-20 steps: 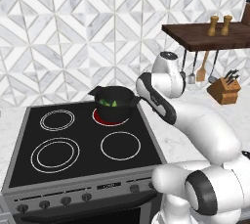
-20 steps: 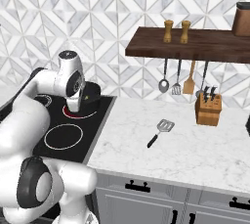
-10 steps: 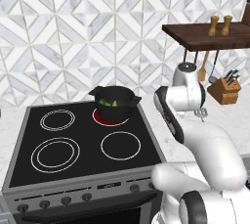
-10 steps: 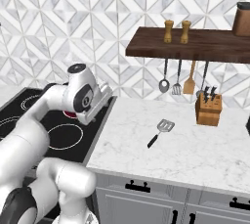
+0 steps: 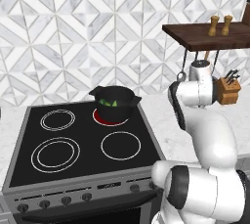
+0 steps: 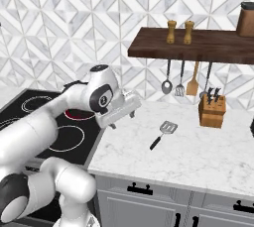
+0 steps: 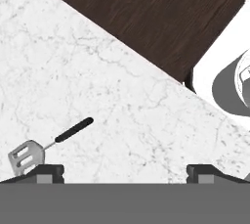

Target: Put the broccoli and lemon wedge in the pot. Retrieve the spatula and lightly stir the vegetables in the pot.

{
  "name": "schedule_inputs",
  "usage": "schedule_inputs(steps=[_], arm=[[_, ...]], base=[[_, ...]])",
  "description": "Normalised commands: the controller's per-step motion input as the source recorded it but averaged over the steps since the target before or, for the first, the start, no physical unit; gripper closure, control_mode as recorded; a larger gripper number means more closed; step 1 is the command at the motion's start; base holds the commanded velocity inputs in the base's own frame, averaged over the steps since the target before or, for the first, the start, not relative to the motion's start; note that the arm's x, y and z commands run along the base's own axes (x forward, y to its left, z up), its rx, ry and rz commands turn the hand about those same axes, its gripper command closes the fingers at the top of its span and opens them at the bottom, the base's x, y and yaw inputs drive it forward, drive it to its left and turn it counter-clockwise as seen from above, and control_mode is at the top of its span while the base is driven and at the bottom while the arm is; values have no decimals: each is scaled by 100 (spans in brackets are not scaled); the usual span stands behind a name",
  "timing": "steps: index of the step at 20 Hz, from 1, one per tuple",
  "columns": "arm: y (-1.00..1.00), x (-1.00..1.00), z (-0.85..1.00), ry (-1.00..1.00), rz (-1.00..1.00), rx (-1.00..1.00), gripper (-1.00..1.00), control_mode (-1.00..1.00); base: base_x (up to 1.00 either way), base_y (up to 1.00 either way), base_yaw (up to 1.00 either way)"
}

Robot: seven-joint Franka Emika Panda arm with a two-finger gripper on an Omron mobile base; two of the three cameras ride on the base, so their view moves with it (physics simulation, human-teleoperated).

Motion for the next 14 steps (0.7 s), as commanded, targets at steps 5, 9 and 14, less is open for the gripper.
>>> schedule_inputs(steps=[5, 9, 14], arm=[[-33, -1, -22, -1, -48, 16, -100, -100], [-3, 10, -47, -6, -43, 10, -100, -100], [4, 38, -65, -8, -41, 4, -100, -100]], base=[[0, 0, 0], [0, 0, 0], [0, 0, 0]])
